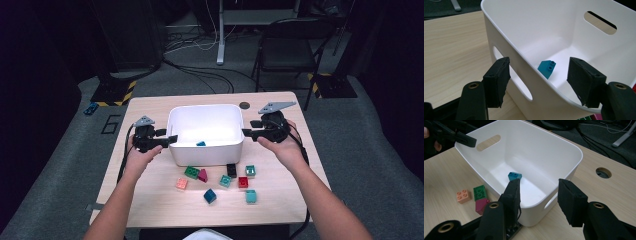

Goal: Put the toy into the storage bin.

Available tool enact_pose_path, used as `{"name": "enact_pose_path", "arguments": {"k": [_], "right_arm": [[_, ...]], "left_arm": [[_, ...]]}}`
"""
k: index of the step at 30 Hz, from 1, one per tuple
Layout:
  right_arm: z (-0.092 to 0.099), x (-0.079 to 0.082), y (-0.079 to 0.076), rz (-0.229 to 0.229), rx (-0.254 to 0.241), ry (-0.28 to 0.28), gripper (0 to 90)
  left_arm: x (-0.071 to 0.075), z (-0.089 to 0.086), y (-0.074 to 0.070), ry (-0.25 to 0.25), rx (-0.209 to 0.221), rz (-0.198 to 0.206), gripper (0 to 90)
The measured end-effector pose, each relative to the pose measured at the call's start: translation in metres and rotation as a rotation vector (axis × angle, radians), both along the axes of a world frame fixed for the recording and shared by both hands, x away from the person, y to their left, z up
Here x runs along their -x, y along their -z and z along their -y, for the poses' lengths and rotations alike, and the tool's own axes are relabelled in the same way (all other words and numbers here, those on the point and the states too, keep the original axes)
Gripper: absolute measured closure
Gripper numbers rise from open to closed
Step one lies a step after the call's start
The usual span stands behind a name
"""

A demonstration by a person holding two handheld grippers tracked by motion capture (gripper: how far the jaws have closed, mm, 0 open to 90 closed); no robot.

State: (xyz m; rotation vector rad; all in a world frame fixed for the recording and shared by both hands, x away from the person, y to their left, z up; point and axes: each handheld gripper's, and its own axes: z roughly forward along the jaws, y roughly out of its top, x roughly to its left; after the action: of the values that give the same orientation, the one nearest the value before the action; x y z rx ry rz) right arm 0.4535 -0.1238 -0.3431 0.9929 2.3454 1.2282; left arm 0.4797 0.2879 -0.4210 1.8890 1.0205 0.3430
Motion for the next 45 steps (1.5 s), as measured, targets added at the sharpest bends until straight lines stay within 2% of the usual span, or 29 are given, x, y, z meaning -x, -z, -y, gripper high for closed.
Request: {"name": "enact_pose_path", "arguments": {"k": [11, 16, 22, 31, 35, 41, 45], "right_arm": [[0.01, 0.014, 0.019, -0.001, -0.016, 0.022, 52.5], [0.017, 0.02, 0.031, -0.011, -0.019, 0.04, 52.4], [0.025, 0.025, 0.038, -0.016, -0.051, 0.064, 52.3], [0.028, 0.031, 0.055, -0.017, -0.043, 0.089, 52.1], [0.028, 0.033, 0.064, -0.011, -0.04, 0.107, 52.0], [0.028, 0.033, 0.08, -0.024, 0.005, 0.124, 51.9], [0.026, 0.032, 0.091, -0.041, 0.0, 0.131, 51.6]], "left_arm": [[-0.001, 0.0, 0.001, 0.0, 0.006, -0.005, 34.9], [0.0, -0.001, 0.0, -0.002, 0.022, -0.005, 35.1], [0.002, -0.002, -0.004, 0.003, 0.024, 0.008, 35.4], [0.008, -0.01, -0.016, -0.004, 0.045, 0.038, 35.5], [0.01, -0.012, -0.02, -0.002, 0.038, 0.054, 36.0], [0.013, -0.017, -0.023, -0.007, 0.035, 0.056, 36.8], [0.013, -0.021, -0.024, -0.018, 0.037, 0.055, 36.9]]}}
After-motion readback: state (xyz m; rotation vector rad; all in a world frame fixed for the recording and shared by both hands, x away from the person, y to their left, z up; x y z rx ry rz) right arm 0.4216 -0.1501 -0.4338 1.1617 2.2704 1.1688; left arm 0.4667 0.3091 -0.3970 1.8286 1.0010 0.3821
